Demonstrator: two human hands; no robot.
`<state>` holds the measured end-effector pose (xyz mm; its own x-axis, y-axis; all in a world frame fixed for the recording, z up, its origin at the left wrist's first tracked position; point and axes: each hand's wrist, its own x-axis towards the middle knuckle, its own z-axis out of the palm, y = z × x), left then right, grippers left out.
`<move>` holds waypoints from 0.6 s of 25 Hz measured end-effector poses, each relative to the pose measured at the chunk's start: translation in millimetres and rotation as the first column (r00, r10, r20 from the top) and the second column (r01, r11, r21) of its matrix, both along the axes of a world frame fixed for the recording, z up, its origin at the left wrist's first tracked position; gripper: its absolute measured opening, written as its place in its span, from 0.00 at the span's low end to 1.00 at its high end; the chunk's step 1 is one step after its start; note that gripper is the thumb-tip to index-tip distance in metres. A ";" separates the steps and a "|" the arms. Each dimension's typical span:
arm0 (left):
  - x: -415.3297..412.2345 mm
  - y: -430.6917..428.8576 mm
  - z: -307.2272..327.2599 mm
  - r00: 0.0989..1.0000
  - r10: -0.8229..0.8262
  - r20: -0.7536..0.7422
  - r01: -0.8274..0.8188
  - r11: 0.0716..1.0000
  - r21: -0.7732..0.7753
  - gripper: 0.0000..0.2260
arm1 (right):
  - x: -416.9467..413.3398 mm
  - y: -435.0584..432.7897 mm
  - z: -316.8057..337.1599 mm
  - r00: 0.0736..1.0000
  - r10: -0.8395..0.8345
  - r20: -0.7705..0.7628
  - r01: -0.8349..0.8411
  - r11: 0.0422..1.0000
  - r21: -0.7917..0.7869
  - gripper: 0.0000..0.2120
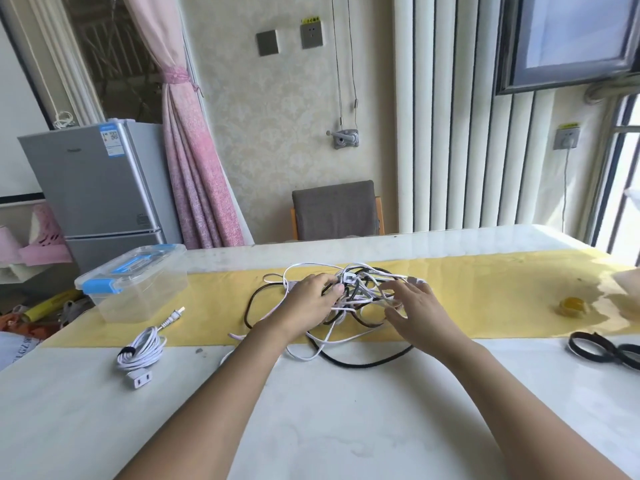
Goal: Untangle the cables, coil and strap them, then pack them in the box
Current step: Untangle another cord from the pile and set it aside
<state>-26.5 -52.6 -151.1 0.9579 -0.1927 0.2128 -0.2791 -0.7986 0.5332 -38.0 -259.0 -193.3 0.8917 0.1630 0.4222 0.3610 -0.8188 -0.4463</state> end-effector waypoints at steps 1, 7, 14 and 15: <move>5.0 -6.0 -3.5 1.000 0.013 -0.015 -0.013 1.000 -0.005 0.19 | 1.4 -2.8 1.0 0.999 -0.022 -0.031 0.022 1.000 0.006 0.19; 11.9 -14.4 -28.8 0.995 -0.022 -0.102 0.011 0.993 -0.113 0.10 | 1.5 -24.8 19.3 0.951 -0.256 -0.173 0.224 0.957 -0.185 0.09; -32.9 -30.7 -69.2 0.930 -0.204 0.305 0.155 0.972 0.176 0.09 | -13.0 -30.7 55.2 0.982 -0.121 0.145 0.047 0.900 0.433 0.06; -35.7 -32.5 -72.2 0.906 -0.236 0.351 0.170 0.963 0.209 0.11 | -16.7 -23.8 54.4 0.993 -0.001 0.117 -0.045 0.917 0.395 0.04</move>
<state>-62.3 -85.1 -223.3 0.7529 -0.4395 0.4898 -0.5951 -0.7725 0.2216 -54.8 -282.8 -138.9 0.8328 -0.0195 0.5532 0.4437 -0.5739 -0.6883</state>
